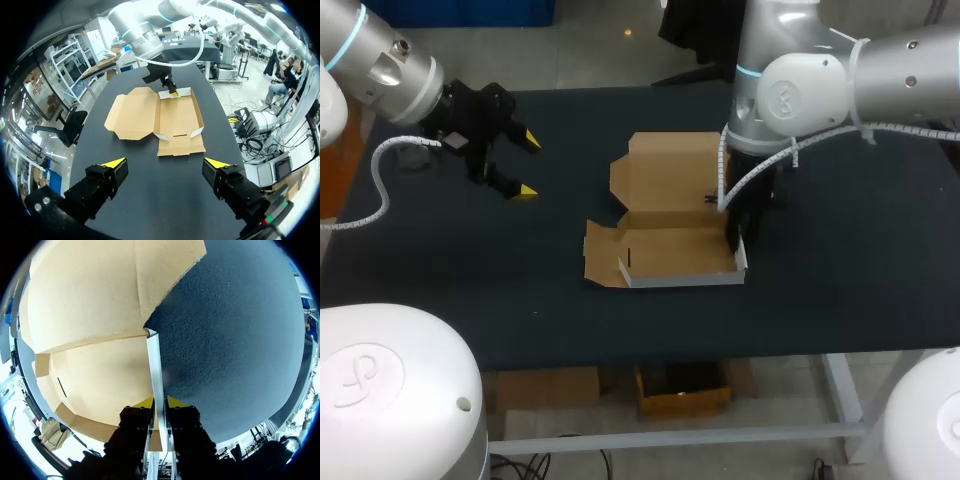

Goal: Assemble the packaging by folding the flat box into shape, placing the metal phone stand inside, and closing the box properly

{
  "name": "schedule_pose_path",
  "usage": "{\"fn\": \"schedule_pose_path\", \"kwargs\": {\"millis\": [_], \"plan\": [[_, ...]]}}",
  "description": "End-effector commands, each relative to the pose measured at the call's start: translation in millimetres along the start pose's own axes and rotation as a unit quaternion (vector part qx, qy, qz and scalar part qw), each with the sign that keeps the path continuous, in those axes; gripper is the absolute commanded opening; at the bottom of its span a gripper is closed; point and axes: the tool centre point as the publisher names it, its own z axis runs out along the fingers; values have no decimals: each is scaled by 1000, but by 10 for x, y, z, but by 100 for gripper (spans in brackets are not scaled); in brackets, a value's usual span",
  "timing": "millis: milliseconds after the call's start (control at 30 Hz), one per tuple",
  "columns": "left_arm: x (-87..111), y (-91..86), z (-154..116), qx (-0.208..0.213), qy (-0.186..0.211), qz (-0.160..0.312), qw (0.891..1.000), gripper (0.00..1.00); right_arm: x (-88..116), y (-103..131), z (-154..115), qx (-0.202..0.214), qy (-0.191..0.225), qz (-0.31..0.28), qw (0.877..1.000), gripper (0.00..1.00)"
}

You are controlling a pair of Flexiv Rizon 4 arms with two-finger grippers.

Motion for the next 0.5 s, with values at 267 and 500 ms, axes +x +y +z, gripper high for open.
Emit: {"fn": "schedule_pose_path", "kwargs": {"millis": [267,500], "plan": [[-5,-1,5,-1,0,0,1000,100,-41,-27,28,-24,5,3,1000,14],[-5,-1,5,-1,0,0,1000,100,-42,-25,24,-46,4,7,999,14]]}}
